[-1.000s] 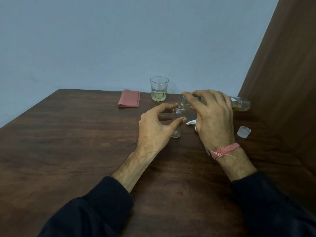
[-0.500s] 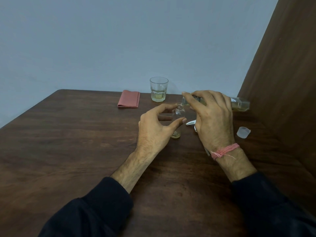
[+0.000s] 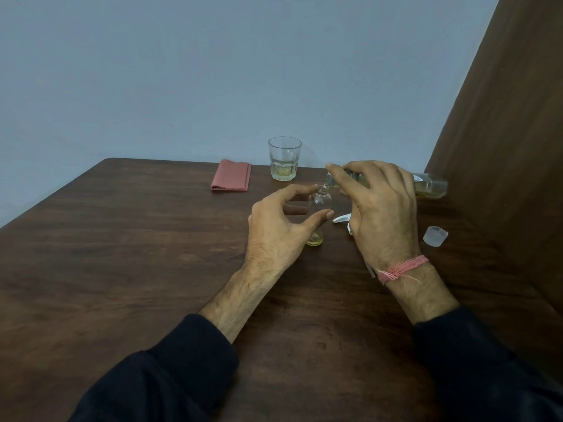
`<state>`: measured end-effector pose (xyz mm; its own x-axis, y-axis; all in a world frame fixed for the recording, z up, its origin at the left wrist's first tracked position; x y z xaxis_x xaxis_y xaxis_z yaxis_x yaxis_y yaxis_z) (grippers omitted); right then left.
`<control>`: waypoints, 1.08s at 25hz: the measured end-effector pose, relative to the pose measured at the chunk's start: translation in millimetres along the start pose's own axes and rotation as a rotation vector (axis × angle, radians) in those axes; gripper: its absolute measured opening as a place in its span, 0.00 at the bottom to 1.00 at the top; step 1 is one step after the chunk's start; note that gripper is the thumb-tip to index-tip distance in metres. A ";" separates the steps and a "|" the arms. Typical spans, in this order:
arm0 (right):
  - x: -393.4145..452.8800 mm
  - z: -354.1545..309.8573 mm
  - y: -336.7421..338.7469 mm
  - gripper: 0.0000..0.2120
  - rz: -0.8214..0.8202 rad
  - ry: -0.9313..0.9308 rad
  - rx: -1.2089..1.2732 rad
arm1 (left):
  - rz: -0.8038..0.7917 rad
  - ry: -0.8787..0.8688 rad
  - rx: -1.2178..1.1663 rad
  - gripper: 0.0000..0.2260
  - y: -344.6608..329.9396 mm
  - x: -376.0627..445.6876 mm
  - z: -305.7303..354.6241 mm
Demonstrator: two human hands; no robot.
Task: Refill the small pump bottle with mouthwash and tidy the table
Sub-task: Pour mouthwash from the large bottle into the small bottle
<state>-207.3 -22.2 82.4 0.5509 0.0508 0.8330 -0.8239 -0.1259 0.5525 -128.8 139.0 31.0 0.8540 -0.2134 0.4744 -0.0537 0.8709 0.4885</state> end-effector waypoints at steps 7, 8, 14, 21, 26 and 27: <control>0.4 -0.4 -0.3 0.35 -0.009 -0.005 0.003 | 0.006 -0.001 0.013 0.23 -0.1 1.0 0.3; 0.6 -0.3 -0.4 0.36 -0.013 -0.008 0.003 | 0.009 -0.006 0.014 0.23 -0.2 1.0 0.4; 1.2 -1.4 1.3 0.36 -0.007 -0.005 0.009 | 0.011 -0.047 0.025 0.26 -1.9 1.8 -1.7; 1.2 -1.4 0.8 0.35 -0.018 -0.013 0.011 | 0.015 -0.076 0.040 0.29 -3.3 3.1 -2.3; 1.1 -1.1 1.4 0.35 -0.011 -0.014 0.007 | 0.018 -0.088 0.047 0.29 -3.3 3.3 -2.1; 1.0 -1.1 1.6 0.35 -0.010 -0.015 0.008 | 0.016 -0.088 0.044 0.29 -3.4 3.6 -2.2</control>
<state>-208.2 -21.2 84.2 0.5614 0.0375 0.8267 -0.8171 -0.1330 0.5610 -124.4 136.2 29.5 0.8040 -0.2394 0.5443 -0.0914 0.8547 0.5110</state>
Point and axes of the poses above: each hand's wrist, its own x-axis towards the middle knuckle, its own y-axis out of the back of the hand, z = x × y, the point moved 7 cm from there along x, towards the middle knuckle, and after that the axes turned 14 degrees about x, right-handed, at the moved point
